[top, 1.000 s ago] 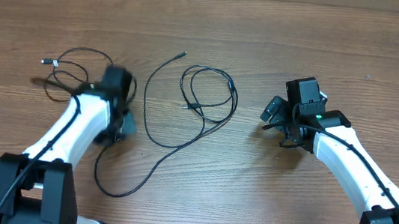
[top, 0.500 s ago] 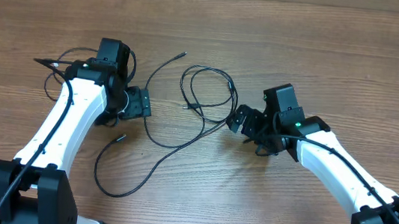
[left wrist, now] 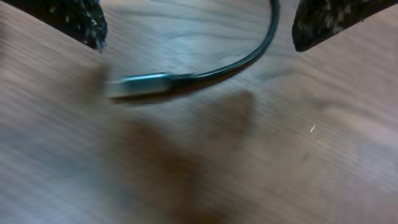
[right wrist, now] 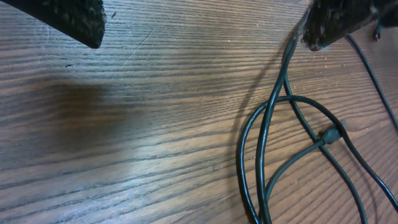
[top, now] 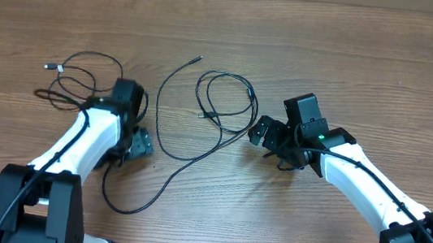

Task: Untangle cables

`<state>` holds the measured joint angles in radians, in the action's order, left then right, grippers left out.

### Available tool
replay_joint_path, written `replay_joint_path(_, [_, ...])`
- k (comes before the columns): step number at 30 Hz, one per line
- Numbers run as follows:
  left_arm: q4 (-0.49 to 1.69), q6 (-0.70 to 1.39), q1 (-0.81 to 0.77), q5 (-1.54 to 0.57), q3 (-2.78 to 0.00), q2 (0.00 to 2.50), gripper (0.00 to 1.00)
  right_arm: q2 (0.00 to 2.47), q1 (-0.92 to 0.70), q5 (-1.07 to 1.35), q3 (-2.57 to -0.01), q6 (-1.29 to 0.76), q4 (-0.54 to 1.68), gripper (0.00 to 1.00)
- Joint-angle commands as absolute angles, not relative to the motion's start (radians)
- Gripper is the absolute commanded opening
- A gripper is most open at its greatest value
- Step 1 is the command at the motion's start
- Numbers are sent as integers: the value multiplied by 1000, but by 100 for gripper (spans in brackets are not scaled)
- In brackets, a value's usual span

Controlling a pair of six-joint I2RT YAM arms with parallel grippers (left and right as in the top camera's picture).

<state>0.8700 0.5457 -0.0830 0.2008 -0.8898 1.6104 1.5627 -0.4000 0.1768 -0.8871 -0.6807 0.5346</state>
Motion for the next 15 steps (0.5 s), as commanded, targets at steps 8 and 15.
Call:
replay_joint_path(8, [617, 598, -60, 175, -656, 1602, 47, 1566, -404, 166, -880, -685, 528, 100])
replay_joint_path(15, [425, 453, 46, -88, -642, 1602, 42, 1566, -404, 166, -880, -685, 526, 100])
